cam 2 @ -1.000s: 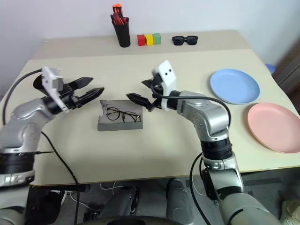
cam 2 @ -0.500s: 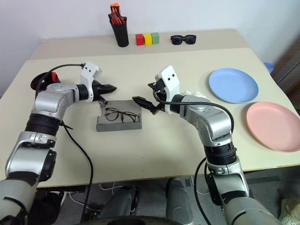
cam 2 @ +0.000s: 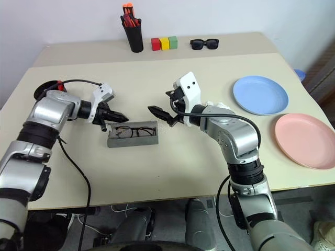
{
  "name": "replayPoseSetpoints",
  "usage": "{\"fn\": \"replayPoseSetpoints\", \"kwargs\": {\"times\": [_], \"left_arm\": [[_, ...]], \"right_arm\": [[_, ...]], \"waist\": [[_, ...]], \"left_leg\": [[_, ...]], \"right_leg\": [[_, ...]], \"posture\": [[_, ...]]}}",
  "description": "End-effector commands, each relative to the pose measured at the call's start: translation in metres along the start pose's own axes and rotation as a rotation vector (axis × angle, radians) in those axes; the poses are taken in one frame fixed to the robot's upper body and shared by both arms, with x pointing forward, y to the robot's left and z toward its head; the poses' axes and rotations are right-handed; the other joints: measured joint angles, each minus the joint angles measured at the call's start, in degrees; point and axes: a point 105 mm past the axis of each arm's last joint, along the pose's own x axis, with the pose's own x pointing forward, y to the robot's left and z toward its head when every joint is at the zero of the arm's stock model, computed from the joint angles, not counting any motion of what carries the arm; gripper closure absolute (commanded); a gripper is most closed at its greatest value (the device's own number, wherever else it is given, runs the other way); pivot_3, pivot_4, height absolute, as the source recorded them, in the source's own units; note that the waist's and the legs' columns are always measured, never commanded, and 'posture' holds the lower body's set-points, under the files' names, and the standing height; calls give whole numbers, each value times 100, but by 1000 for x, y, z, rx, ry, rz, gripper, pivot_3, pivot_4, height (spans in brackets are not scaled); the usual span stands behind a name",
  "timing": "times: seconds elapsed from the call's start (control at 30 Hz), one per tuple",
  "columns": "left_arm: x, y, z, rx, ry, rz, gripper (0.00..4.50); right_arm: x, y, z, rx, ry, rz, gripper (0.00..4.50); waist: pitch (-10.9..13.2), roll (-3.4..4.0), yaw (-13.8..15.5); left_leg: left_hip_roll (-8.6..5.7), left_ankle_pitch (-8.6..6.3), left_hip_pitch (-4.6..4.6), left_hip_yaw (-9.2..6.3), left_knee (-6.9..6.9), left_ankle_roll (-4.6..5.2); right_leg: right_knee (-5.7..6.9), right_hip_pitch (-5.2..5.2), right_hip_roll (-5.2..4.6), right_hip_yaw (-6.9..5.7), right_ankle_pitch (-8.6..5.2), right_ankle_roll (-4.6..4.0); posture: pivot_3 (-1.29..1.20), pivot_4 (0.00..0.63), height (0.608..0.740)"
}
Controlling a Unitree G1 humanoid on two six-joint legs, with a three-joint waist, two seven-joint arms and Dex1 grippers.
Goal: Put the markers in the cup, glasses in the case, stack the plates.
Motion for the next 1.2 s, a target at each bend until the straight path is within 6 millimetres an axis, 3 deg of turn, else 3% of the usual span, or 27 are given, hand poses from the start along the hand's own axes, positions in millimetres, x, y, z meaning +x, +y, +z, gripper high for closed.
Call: {"fn": "replayPoseSetpoints", "kwargs": {"times": [0.03, 0.2, 0.3, 0.4, 0.47, 0.63, 0.67, 0.77, 0.9, 1.03, 1.2], "left_arm": [[-8, -12, 4, 73, 1, -26, 4466], [-12, -29, -5, 169, -5, -26, 4466], [-19, -19, 19, 231, -177, 97, 4466], [-38, -9, 53, 233, -429, 199, 3641], [-45, -12, 64, 215, -532, 194, 2725], [-53, -42, 65, 205, -648, 20, 219], [-54, -48, 62, 190, -666, -14, 43], [-58, -59, 58, 152, -732, -76, 43], [-54, -70, 47, 63, -735, -158, 43], [-49, -67, 44, 83, -727, -146, 43], [-44, -68, 51, 107, -724, -169, 43]], "right_arm": [[0, 9, 15, -48, -51, 23, 0], [1, 6, 13, -61, -41, 11, 0], [1, 0, 15, -71, -48, -25, 0], [-2, -17, 19, -116, -89, -108, 0], [-9, -29, 17, -132, -76, -151, 0], [-45, -59, 12, -129, -17, -203, 0], [-64, -71, 5, -91, 37, -236, 0], [-114, -101, -3, -90, 158, -403, 0], [-166, -119, -9, -94, 261, -568, 0], [-218, -138, -33, -60, 428, -780, 0], [-252, -141, -57, 40, 528, -905, 0]], "waist": [[0, 0, 3], [0, 0, -7], [0, 0, 14], [0, -4, 65], [0, -4, 41], [0, -3, 31], [0, -3, 33], [0, -3, 64], [0, -3, 47], [0, -3, 46], [0, -3, 60]], "left_leg": [[0, 0, 0, 0, 1, 0], [4, 0, 2, 1, -2, 0], [8, 0, 2, 2, 1, 0], [9, 4, -1, -4, 10, -6], [4, 4, 0, 1, 13, -6], [3, 3, -1, 6, 7, -6], [4, 3, -1, 7, 6, -5], [4, 0, -4, 8, 5, 0], [5, -1, 4, 14, 8, 3], [12, -1, 17, 23, 9, 4], [12, -2, 17, 29, 20, 6]], "right_leg": [[1, 0, 0, 0, 0, 0], [11, -6, 0, 3, -1, -1], [13, -7, 0, 3, -1, -1], [18, -5, -2, 0, 1, -3], [17, -4, -3, 1, 3, -5], [12, -5, -4, 1, 3, -5], [10, -5, -4, 2, 3, -5], [3, -3, -6, 1, 2, -5], [3, 6, -6, 2, 2, -5], [-3, 21, -2, 2, 2, -4], [-18, 34, -2, 3, 3, -3]], "posture": [[0, 150, 740], [0, 150, 740], [0, 150, 740], [0, 150, 740], [0, 150, 740], [0, 150, 740], [0, 150, 740], [0, 150, 740], [0, 150, 740], [0, 150, 740], [0, 150, 740]]}}
